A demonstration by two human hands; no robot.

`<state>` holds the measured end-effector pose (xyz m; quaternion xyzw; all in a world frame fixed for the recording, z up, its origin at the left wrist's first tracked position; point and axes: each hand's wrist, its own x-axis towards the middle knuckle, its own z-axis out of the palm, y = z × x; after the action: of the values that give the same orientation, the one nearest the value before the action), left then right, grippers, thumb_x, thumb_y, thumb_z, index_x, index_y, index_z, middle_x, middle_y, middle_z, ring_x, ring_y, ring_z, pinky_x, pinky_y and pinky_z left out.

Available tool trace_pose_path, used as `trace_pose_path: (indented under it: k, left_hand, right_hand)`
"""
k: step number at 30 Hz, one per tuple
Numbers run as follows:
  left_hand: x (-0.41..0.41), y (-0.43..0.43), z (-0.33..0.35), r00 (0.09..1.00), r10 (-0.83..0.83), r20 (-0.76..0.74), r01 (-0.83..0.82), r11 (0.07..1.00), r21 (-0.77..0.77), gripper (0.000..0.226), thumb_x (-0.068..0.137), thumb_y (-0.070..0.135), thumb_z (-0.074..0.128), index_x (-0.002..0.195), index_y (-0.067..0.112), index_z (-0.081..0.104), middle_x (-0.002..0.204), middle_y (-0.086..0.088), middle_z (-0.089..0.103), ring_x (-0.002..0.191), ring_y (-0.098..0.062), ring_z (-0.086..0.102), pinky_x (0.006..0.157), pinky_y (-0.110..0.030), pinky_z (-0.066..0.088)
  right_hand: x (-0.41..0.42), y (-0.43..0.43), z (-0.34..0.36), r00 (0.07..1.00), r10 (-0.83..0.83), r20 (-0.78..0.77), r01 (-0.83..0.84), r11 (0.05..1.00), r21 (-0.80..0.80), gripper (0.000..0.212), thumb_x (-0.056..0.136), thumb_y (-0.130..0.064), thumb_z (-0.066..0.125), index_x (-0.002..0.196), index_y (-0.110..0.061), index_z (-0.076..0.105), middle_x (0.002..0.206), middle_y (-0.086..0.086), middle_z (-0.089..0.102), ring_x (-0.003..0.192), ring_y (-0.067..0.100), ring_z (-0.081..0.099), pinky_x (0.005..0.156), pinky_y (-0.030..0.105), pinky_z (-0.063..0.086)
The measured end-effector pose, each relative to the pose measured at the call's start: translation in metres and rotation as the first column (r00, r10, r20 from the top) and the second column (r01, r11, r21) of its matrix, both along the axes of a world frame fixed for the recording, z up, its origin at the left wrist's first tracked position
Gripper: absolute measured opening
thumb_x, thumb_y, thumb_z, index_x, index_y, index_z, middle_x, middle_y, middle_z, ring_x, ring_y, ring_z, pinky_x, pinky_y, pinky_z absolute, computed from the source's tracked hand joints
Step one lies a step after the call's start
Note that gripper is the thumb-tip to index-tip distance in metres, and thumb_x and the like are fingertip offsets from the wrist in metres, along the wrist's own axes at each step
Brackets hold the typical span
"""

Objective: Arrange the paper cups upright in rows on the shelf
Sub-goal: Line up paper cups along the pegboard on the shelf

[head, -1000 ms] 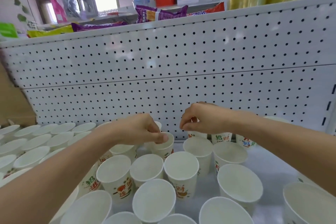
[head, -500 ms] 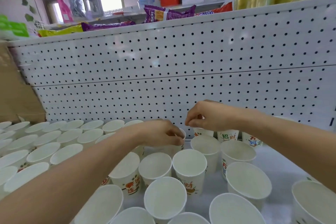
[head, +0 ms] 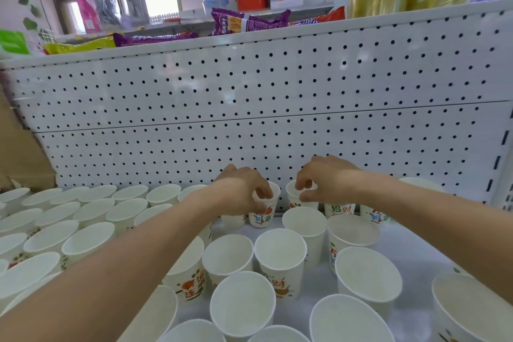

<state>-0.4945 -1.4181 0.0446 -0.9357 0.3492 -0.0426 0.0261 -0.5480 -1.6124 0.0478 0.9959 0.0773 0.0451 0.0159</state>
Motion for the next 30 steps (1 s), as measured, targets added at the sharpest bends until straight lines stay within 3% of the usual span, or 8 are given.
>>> trace_pose_path:
  k: [8, 13, 15, 18, 22, 25, 28, 30]
  left_hand:
    - [0.011, -0.003, -0.008, 0.997, 0.014, -0.079, -0.024, 0.991, -0.129, 0.022, 0.088, 0.024, 0.066, 0.109, 0.029, 0.072, 0.107, 0.009, 0.072, 0.093, -0.011, 0.064, 0.081, -0.027, 0.051]
    - [0.011, 0.013, 0.002, 0.984, -0.029, -0.174, -0.026, 0.951, -0.307, 0.029, 0.085, 0.035, 0.071, 0.113, 0.030, 0.068, 0.108, 0.017, 0.067, 0.099, -0.003, 0.060, 0.090, -0.026, 0.048]
    - [0.015, 0.026, 0.013, 0.996, 0.010, -0.084, -0.043, 0.910, -0.412, 0.025, 0.089, 0.044, 0.063, 0.109, 0.030, 0.068, 0.106, 0.015, 0.067, 0.098, -0.005, 0.060, 0.091, -0.027, 0.045]
    - [0.029, 0.039, 0.018, 0.960, 0.218, 0.176, -0.197, 0.972, -0.130, 0.050, 0.086, 0.072, 0.041, 0.104, 0.034, 0.067, 0.103, 0.012, 0.068, 0.098, -0.014, 0.057, 0.090, -0.033, 0.035]
    - [0.031, 0.031, 0.007, 0.936, 0.275, 0.220, -0.325, 0.916, 0.236, 0.074, 0.079, 0.085, 0.030, 0.098, 0.024, 0.068, 0.094, 0.002, 0.065, 0.093, -0.020, 0.054, 0.080, -0.035, 0.025]
    - [0.032, 0.030, 0.006, 0.955, 0.252, 0.156, -0.281, 0.939, 0.200, 0.059, 0.081, 0.075, 0.046, 0.113, 0.029, 0.063, 0.108, 0.006, 0.064, 0.102, -0.017, 0.054, 0.090, -0.036, 0.028]
    - [0.034, 0.037, 0.013, 0.962, 0.244, -0.126, -0.234, 0.968, 0.087, 0.053, 0.080, 0.050, 0.071, 0.127, 0.037, 0.052, 0.127, 0.014, 0.056, 0.115, -0.012, 0.051, 0.104, -0.038, 0.026]
    - [0.033, 0.042, 0.016, 0.955, 0.219, -0.200, -0.212, 0.976, 0.060, 0.055, 0.077, 0.038, 0.077, 0.126, 0.039, 0.052, 0.125, 0.020, 0.052, 0.119, -0.011, 0.050, 0.105, -0.037, 0.027]
  right_hand:
    - [0.004, 0.004, -0.005, 0.999, 0.037, -0.033, -0.036, 0.999, 0.030, 0.013, 0.092, -0.030, 0.060, 0.096, -0.025, 0.071, 0.094, -0.008, 0.066, 0.086, 0.017, 0.062, 0.070, 0.030, 0.049]
    - [0.005, 0.004, -0.004, 0.999, 0.040, -0.020, -0.039, 0.999, 0.027, 0.016, 0.091, -0.034, 0.059, 0.098, -0.027, 0.071, 0.095, -0.008, 0.066, 0.085, 0.017, 0.062, 0.074, 0.033, 0.053]
    - [0.005, 0.004, -0.002, 0.999, 0.044, 0.012, -0.045, 0.998, 0.038, 0.019, 0.091, -0.037, 0.057, 0.100, -0.028, 0.070, 0.097, -0.009, 0.065, 0.086, 0.016, 0.061, 0.074, 0.032, 0.052]
    - [0.005, 0.006, 0.000, 0.997, 0.057, 0.046, -0.060, 0.997, 0.047, 0.021, 0.091, -0.040, 0.056, 0.105, -0.030, 0.068, 0.101, -0.011, 0.064, 0.089, 0.013, 0.060, 0.077, 0.031, 0.052]
    - [0.006, 0.009, 0.000, 0.997, 0.068, 0.045, -0.070, 0.996, 0.046, 0.022, 0.090, -0.041, 0.057, 0.105, -0.029, 0.069, 0.101, -0.010, 0.065, 0.090, 0.013, 0.060, 0.079, 0.033, 0.053]
    - [0.006, 0.009, -0.002, 0.997, 0.067, 0.032, -0.068, 0.997, 0.036, 0.022, 0.090, -0.041, 0.057, 0.105, -0.030, 0.068, 0.101, -0.011, 0.064, 0.090, 0.012, 0.059, 0.079, 0.032, 0.052]
    - [0.005, 0.007, -0.002, 0.998, 0.058, 0.033, -0.060, 0.997, 0.046, 0.022, 0.090, -0.041, 0.058, 0.106, -0.030, 0.068, 0.101, -0.011, 0.063, 0.092, 0.013, 0.059, 0.081, 0.033, 0.052]
    - [0.006, 0.007, -0.003, 0.998, 0.058, 0.027, -0.059, 0.997, 0.049, 0.022, 0.090, -0.040, 0.058, 0.107, -0.030, 0.068, 0.102, -0.010, 0.063, 0.094, 0.014, 0.058, 0.083, 0.034, 0.051]
